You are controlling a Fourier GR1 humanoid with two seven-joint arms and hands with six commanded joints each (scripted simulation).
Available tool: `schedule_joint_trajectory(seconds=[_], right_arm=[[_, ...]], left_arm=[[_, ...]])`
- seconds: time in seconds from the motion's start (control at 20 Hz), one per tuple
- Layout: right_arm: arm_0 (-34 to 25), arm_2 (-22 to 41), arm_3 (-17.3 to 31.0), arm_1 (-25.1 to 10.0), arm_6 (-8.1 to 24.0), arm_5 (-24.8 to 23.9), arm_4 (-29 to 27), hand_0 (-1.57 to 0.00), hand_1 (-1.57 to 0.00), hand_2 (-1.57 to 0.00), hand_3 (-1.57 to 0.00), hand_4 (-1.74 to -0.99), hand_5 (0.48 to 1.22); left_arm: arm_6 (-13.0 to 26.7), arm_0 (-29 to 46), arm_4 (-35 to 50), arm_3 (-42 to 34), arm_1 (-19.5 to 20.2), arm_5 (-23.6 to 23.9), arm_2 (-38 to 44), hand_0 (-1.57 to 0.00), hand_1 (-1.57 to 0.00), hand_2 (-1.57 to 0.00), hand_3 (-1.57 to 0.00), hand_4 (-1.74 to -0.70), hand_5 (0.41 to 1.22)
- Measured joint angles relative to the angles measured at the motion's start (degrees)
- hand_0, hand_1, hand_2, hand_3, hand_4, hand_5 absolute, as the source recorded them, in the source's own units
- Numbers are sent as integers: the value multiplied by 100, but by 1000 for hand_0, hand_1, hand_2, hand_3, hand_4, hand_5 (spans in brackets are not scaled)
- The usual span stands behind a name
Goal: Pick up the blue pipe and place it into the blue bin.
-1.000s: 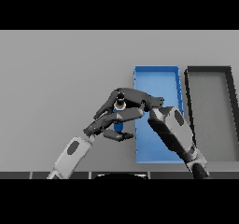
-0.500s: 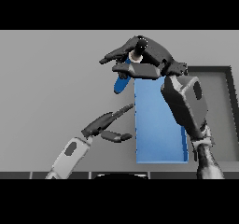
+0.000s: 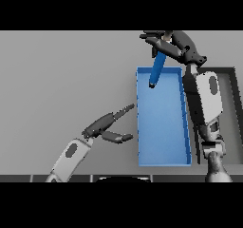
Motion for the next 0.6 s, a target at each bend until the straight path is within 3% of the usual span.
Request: schedule_joint_trajectory(seconds=[0.35, 0.5, 0.6], right_arm=[[1242, 49, -178, -32, 871, -610, 550, -1571, -1571, -1571, -1571, -1499, 1221], [1597, 586, 13, -396, 871, -924, 395, -1571, -1571, -1571, -820, -1617, 1221], [1718, 1122, 191, -712, 872, -1065, 116, -1571, -1571, -1571, -617, -1662, 1221]], left_arm=[[-129, 93, -8, -34, 23, -5, -18, 1, 1, 1, 1, -877, 479], [-113, 69, -18, -8, 54, -10, 4, 1, 1, 1, 1, -881, 476], [-45, 20, -14, 7, -12, -1, -20, 1, 1, 1, 1, -885, 481]])
